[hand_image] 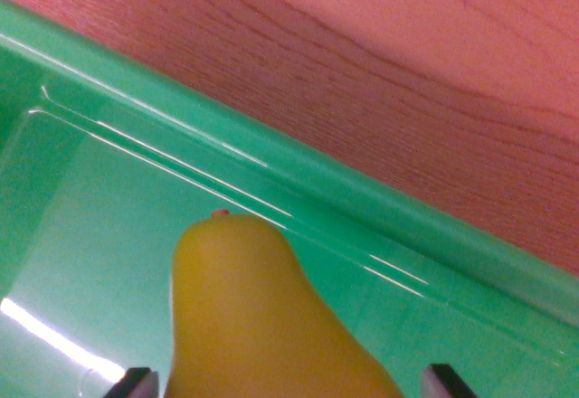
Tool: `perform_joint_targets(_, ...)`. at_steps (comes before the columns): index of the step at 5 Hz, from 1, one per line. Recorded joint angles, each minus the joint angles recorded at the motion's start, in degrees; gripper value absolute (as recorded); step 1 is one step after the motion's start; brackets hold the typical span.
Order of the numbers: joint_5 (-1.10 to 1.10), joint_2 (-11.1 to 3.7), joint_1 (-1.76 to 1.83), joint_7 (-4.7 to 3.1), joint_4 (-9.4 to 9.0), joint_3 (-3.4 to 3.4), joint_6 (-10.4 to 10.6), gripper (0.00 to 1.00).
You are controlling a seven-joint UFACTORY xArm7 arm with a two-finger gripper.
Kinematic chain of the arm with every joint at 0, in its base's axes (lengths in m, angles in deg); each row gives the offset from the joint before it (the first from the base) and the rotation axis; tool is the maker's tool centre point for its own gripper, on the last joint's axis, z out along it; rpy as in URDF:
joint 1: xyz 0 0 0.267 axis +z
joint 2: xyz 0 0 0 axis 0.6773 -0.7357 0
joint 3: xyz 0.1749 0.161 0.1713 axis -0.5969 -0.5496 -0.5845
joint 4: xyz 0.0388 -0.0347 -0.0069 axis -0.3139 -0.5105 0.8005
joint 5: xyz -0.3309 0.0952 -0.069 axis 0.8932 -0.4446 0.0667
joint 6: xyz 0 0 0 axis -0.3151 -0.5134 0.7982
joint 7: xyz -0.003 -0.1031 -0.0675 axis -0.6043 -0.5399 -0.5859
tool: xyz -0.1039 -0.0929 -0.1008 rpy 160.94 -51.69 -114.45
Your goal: Pick fruit
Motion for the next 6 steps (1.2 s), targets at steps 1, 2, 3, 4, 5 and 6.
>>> perform_joint_targets(1,0.0,0.0,0.0,0.0,0.0,0.0,0.0,1.0)
perform_joint_targets(2,0.02,1.01,-0.01,0.06,1.64,0.0,-2.7,1.0)
perform_joint_targets(3,0.02,1.01,-0.01,0.06,1.64,0.0,-2.7,1.0)
perform_joint_targets(4,0.04,2.06,-0.02,0.12,3.34,0.0,-5.4,1.0)
perform_joint_targets(5,0.04,2.06,-0.02,0.12,3.34,0.0,-5.4,1.0)
perform_joint_targets(6,0.05,3.08,-0.04,0.19,4.99,0.01,-8.1,1.0)
